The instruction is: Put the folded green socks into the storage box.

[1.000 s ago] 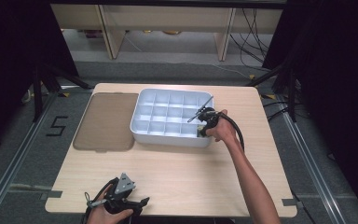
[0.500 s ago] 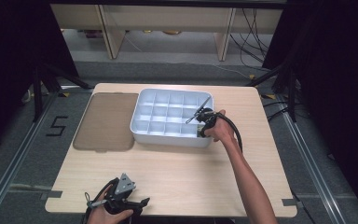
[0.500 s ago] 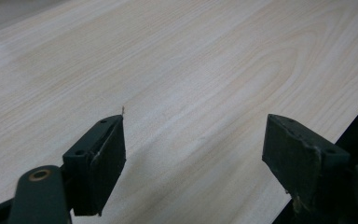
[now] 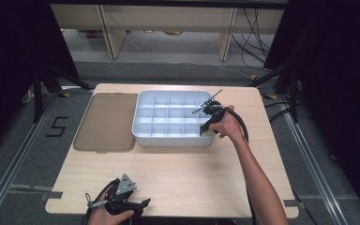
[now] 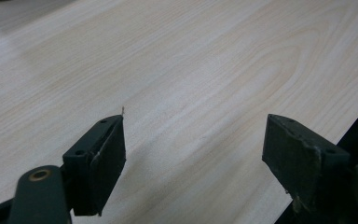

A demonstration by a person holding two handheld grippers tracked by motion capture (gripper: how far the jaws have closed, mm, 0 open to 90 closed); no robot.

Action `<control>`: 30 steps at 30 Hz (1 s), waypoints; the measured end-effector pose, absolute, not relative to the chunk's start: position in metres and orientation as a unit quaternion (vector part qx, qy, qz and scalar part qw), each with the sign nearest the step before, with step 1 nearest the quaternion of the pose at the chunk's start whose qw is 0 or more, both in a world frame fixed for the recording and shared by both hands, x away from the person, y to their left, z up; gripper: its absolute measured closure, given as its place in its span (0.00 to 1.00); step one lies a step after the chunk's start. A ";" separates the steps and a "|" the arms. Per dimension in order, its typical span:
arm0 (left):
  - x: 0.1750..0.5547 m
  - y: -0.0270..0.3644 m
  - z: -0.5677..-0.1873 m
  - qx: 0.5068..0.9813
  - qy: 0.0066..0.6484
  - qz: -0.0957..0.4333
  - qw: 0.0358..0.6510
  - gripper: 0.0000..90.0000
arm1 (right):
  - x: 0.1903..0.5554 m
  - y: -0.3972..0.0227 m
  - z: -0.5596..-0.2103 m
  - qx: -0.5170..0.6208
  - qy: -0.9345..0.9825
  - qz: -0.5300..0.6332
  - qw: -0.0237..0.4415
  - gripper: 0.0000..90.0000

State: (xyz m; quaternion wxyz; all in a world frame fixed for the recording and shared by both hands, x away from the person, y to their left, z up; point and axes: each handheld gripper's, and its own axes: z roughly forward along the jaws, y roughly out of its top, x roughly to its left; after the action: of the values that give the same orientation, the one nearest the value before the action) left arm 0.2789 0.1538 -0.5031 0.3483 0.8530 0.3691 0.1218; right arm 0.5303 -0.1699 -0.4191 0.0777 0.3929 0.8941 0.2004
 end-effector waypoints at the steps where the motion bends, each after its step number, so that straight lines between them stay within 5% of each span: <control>1: 0.281 0.153 -0.504 0.852 0.358 0.128 0.360 0.23 | 0.529 -0.172 -0.413 0.395 0.893 0.204 0.077 0.66; 18: 0.281 0.155 -0.503 0.851 0.364 0.133 0.355 0.23 | 0.517 -0.193 -0.381 0.389 0.883 0.243 0.099 0.77; 30: 0.280 0.155 -0.502 0.853 0.364 0.130 0.350 0.23 | 0.498 -0.215 -0.375 0.385 0.869 0.297 0.094 0.70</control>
State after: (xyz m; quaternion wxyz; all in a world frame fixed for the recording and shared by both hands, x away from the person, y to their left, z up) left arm 0.2799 0.1549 -0.5023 0.3501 0.8531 0.3641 0.1304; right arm 0.4981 -0.2146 -0.3748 0.0942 0.3846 0.8690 0.2967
